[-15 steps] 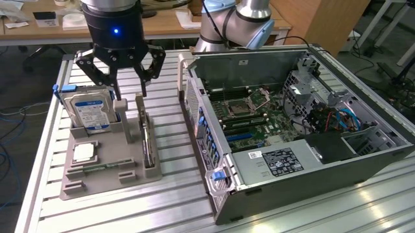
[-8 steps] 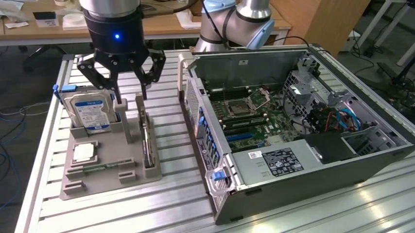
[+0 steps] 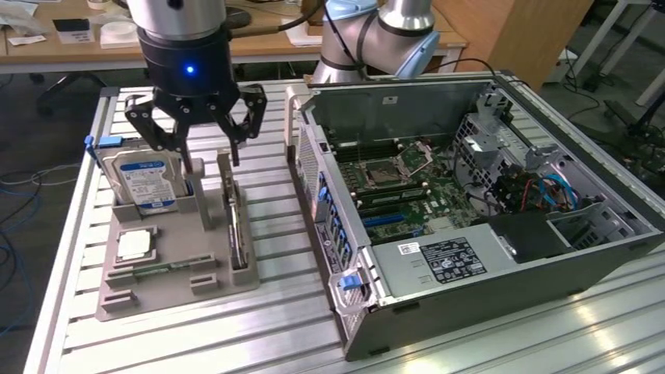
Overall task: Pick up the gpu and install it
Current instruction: 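Pick up the gpu and move the gpu toward the slot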
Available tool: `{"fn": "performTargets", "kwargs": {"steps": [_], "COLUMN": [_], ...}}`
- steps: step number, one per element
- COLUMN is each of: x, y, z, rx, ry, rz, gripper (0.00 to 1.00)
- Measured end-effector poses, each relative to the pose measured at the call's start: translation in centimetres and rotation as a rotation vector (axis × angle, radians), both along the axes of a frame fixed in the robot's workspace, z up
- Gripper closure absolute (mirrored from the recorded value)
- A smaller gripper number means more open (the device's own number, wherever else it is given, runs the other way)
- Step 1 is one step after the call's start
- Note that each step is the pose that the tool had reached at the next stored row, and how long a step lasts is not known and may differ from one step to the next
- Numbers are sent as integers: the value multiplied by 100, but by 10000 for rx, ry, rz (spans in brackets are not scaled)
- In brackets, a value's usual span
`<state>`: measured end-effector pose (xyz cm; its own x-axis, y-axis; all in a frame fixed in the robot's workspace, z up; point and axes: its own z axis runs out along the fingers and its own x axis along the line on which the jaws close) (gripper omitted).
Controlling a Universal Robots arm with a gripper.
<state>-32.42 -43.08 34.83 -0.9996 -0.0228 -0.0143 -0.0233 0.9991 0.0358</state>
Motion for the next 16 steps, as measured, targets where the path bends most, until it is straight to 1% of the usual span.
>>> {"fn": "performTargets", "kwargs": {"steps": [1,3,5,6,11,12,16], "x": [1,1,-1,-1,3,6,20], "y": [-1,-2,-12,-24,-113,-119,-120], "z": [-10,-31,-65,-82,-175,-193,-264], "rx": [-32,-64,-69,-69,-67,-67,-69], "ry": [-1,-2,-1,0,-2,-3,0], "rz": [2,2,0,-1,-4,-5,-60], "gripper": [40,40,40,40,40,40,40]}}
